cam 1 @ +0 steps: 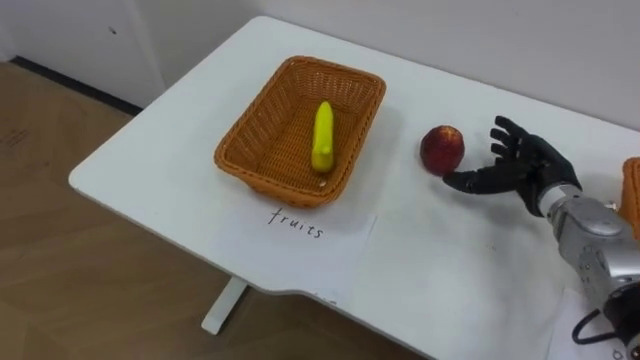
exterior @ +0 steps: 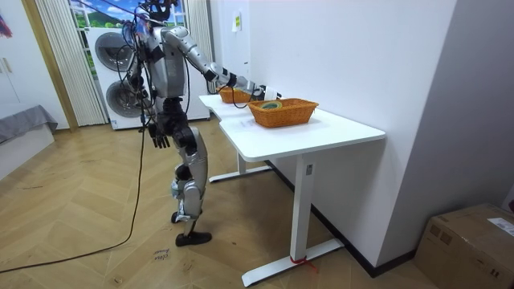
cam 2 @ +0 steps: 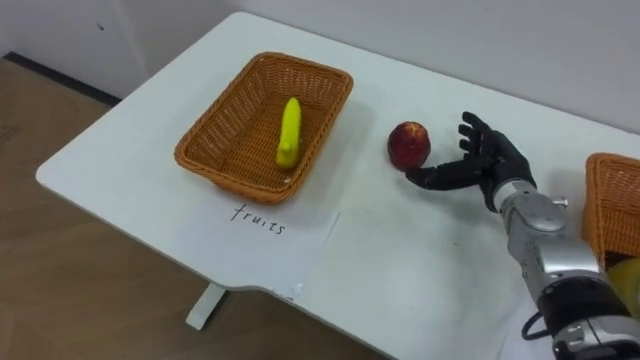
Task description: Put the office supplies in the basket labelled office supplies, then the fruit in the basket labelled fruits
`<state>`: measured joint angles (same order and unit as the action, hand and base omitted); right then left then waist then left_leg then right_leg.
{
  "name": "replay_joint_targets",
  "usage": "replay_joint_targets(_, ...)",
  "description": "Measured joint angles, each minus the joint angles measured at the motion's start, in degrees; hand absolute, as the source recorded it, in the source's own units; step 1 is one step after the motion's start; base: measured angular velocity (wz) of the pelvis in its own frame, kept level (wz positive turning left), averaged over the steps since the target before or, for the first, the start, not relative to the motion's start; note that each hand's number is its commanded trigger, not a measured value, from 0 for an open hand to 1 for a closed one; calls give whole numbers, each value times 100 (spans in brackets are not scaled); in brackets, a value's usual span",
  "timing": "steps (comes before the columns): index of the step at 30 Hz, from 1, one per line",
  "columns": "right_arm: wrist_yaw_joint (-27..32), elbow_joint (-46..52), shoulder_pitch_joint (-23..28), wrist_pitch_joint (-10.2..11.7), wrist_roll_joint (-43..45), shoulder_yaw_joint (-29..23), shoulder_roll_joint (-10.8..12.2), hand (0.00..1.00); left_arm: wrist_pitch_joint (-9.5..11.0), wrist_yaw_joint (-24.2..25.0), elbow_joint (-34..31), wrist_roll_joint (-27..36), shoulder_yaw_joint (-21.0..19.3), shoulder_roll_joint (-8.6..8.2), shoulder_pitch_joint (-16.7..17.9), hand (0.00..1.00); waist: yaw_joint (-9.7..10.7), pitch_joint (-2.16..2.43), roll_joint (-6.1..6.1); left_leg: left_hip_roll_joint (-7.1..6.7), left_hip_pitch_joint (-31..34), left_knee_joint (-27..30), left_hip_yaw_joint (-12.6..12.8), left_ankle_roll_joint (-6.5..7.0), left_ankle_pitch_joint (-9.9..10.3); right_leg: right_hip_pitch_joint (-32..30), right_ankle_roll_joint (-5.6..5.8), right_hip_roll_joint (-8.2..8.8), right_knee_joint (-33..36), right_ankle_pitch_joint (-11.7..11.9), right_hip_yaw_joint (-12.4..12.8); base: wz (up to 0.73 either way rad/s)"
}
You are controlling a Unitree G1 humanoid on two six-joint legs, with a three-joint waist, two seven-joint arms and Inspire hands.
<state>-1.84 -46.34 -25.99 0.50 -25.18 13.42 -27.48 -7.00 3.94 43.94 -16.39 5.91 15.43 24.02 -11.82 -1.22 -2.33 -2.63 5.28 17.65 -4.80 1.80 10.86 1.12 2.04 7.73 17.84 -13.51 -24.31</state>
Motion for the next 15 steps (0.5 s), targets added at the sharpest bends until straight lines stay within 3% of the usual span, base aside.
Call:
replay_joint_targets(5, 170, 0, 0, 132, 505, 114, 28, 0, 108, 2, -12, -3, 1, 18, -5, 0, -69, -8, 17, -1, 11, 5, 7, -1, 0, -19, -7, 0, -8, -5, 5, 0)
replay_joint_targets(15, 451, -56, -143, 266, 1281, 158, 31, 0, 114, 0, -56, -2, 23, 69, -127, 0, -139, -7, 23, -2, 254, 141, 17, 0, 0, -266, -14, 12, 109, -14, 48, 0)
